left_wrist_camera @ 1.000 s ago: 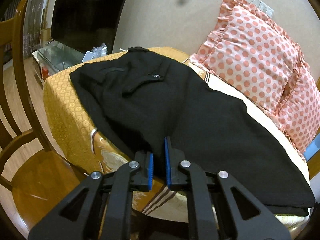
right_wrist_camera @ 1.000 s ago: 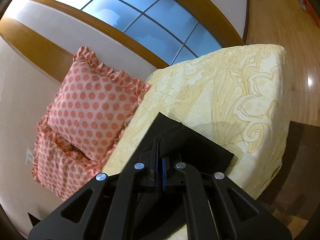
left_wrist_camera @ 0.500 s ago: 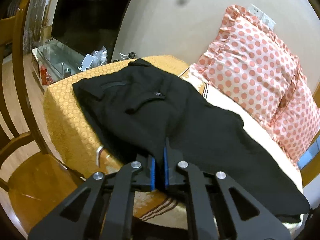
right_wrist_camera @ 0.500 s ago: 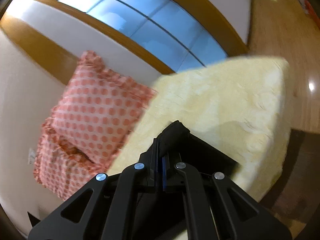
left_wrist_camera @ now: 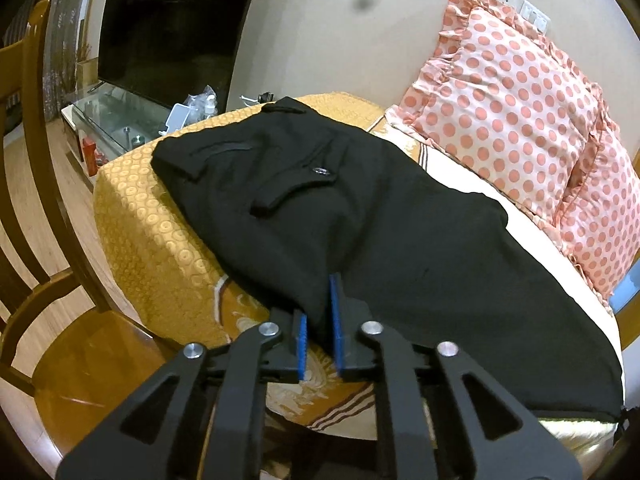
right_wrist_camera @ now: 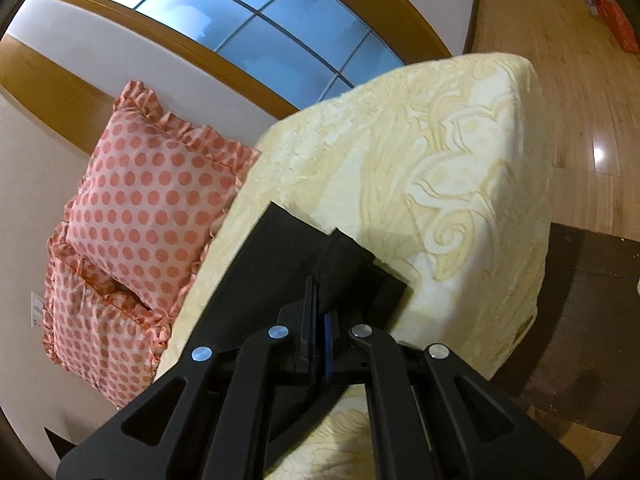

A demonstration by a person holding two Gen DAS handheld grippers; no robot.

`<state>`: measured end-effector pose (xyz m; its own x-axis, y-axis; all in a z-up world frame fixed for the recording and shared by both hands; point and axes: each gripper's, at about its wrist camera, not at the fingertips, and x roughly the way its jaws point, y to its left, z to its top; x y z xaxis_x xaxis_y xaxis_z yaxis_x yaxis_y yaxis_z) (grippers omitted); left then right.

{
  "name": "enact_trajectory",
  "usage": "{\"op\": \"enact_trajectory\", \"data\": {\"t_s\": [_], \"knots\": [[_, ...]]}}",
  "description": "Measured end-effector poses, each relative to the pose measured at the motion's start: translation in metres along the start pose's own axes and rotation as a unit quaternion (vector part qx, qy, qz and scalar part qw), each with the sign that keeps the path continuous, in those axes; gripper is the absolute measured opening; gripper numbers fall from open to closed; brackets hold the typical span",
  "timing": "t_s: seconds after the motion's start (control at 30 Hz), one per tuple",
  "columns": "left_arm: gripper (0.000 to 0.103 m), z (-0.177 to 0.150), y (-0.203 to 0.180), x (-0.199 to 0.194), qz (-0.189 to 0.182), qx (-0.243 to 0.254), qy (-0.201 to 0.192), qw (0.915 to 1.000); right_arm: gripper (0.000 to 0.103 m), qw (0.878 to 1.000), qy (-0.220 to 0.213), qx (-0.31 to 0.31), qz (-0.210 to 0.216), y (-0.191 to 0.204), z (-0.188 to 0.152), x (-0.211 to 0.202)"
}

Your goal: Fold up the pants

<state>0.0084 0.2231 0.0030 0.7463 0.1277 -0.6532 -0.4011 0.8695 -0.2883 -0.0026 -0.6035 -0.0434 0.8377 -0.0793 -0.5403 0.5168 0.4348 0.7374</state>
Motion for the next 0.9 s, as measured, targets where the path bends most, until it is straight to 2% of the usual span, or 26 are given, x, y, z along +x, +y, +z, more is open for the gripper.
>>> {"op": "enact_trajectory", "data": {"t_s": [0.13,0.17,0.23,0.27,0.3,0.37,0.4,0.47,0.5,0.57,0.67,0.73,0.8,0.9], "knots": [[0.018,0.003,0.001,-0.015,0.004,0.013,-0.007,0.9999,0.015,1.000,0.009,0.015,-0.005,-0.005,-0.001,-0.016],[0.019,0.004,0.001,-0.019,0.007,0.014,-0.010,0.9998,0.018,1.000,-0.002,0.010,-0.014,-0.004,-0.001,-0.023],[0.020,0.006,-0.001,-0.031,0.012,0.018,-0.023,0.9995,0.029,0.997,-0.053,-0.016,-0.060,0.004,-0.001,-0.047],[0.021,0.007,-0.003,-0.035,0.018,0.023,-0.029,0.9992,0.048,0.994,-0.074,-0.033,-0.075,0.008,-0.002,-0.056],[0.023,0.007,-0.007,-0.039,0.025,0.031,-0.037,0.9985,0.054,0.991,-0.093,-0.059,-0.078,0.017,-0.006,-0.065],[0.029,0.007,-0.021,-0.049,0.030,0.057,-0.055,0.9964,0.054,0.987,-0.091,-0.115,-0.061,0.034,-0.013,-0.068],[0.032,0.007,-0.031,-0.054,0.026,0.071,-0.065,0.9950,0.054,0.985,-0.066,-0.158,-0.031,0.049,-0.021,-0.063],[0.039,0.006,-0.046,-0.060,0.002,0.090,-0.073,0.9932,0.054,0.977,-0.021,-0.210,0.007,0.073,-0.035,-0.048],[0.044,0.005,-0.060,-0.061,-0.021,0.106,-0.076,0.9912,0.054,0.973,-0.004,-0.229,0.021,0.083,-0.041,-0.041],[0.051,0.002,-0.084,-0.059,-0.051,0.134,-0.078,0.9865,0.054,0.961,0.029,-0.271,0.044,0.105,-0.058,-0.021],[0.061,-0.007,-0.125,-0.045,-0.096,0.180,-0.075,0.9760,0.054,0.944,0.058,-0.324,0.038,0.126,-0.080,0.006],[0.064,-0.014,-0.144,-0.032,-0.109,0.202,-0.065,0.9710,0.054,0.932,0.074,-0.354,0.018,0.129,-0.094,0.019],[0.064,-0.023,-0.158,-0.013,-0.116,0.218,-0.041,0.9682,0.054,0.928,0.107,-0.356,0.007,0.119,-0.105,0.025],[0.064,-0.035,-0.162,0.006,-0.122,0.222,-0.002,0.9673,0.054,0.925,0.096,-0.366,0.020,0.109,-0.118,0.008]]}}
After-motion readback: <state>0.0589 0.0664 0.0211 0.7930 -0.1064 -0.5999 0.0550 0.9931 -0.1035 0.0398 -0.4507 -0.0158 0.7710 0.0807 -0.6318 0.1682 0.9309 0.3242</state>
